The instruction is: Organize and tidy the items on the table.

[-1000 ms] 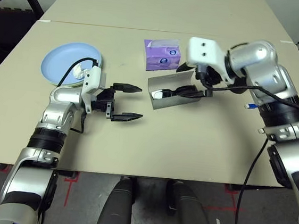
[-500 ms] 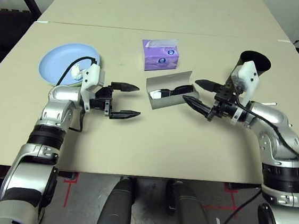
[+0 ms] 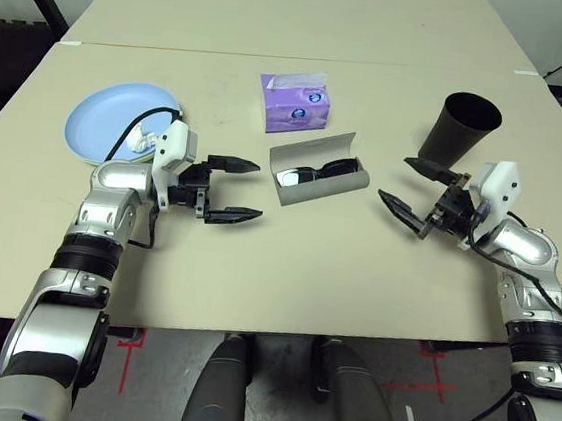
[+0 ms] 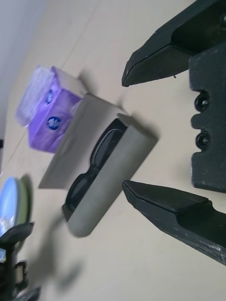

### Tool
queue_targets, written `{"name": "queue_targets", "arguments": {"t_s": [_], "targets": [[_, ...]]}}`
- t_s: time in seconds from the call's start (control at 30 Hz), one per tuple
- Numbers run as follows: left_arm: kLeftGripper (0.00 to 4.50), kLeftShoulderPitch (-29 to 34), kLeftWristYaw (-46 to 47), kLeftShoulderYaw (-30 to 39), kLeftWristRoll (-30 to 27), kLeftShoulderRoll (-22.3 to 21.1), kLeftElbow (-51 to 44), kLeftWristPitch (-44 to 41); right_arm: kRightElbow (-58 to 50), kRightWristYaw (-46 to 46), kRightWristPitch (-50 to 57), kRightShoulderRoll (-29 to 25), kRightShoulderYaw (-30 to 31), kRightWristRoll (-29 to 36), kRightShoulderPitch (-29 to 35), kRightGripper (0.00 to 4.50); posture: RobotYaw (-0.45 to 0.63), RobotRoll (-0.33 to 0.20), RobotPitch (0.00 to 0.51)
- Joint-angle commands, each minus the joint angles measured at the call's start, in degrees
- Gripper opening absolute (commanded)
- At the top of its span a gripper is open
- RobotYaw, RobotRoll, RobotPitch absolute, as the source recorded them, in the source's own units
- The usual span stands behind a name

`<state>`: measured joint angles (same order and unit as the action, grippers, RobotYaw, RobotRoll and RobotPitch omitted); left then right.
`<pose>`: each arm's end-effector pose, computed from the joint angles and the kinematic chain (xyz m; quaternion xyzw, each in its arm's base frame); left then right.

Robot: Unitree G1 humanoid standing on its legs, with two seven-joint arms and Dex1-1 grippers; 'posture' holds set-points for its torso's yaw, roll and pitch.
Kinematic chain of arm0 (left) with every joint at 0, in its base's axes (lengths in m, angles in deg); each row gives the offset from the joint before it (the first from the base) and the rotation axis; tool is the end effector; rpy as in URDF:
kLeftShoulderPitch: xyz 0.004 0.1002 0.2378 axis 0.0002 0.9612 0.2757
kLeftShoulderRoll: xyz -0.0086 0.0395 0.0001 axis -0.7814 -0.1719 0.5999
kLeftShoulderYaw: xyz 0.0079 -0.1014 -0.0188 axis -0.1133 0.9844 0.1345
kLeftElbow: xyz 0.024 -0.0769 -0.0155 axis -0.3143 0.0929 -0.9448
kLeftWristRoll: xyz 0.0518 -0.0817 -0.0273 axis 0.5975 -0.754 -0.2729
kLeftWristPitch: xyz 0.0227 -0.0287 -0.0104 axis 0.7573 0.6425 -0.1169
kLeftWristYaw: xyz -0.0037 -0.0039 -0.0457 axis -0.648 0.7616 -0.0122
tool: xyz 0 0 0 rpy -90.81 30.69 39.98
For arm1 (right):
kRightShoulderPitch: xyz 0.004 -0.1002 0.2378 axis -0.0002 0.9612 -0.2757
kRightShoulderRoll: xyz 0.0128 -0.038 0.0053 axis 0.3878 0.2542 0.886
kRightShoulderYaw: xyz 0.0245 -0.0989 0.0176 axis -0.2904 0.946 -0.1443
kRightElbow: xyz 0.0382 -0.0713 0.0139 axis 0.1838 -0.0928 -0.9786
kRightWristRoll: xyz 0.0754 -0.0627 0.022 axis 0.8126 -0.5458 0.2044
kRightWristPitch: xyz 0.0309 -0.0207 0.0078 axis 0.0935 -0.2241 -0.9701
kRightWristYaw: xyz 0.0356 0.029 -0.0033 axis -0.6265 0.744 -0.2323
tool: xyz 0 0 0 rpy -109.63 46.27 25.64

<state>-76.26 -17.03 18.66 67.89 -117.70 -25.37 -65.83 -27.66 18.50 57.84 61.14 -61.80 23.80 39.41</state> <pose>0.3115 0.2582 0.1555 0.1698 -0.0222 -0.6109 0.7729 0.2850 -0.2522 0.1317 -0.1734 -0.1342 0.4452 0.8682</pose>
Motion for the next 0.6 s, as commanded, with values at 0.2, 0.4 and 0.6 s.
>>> {"name": "queue_targets", "arguments": {"t_s": [0.2,0.4,0.6], "targets": [[4.5,-2.6,-0.3,0.4,1.1,-1.1,3.9,0.9,-5.2,1.3,9.9,-2.5,-0.5,5.6,3.1,4.47,0.08,0.0,0.216],[4.5,-8.4,-0.3,0.4,2.7,-0.3,12.4,4.4,-9.9,-1.1,12.4,-3.8,-1.4,6.6,7.6,4.47,0.07,0.0,0.219],[4.5,-14.5,5.4,0.8,6.1,1.9,23.0,9.1,-14.8,-4.0,15.0,-4.0,-1.4,7.5,9.1,4.47,0.06,0.0,0.219]]}}
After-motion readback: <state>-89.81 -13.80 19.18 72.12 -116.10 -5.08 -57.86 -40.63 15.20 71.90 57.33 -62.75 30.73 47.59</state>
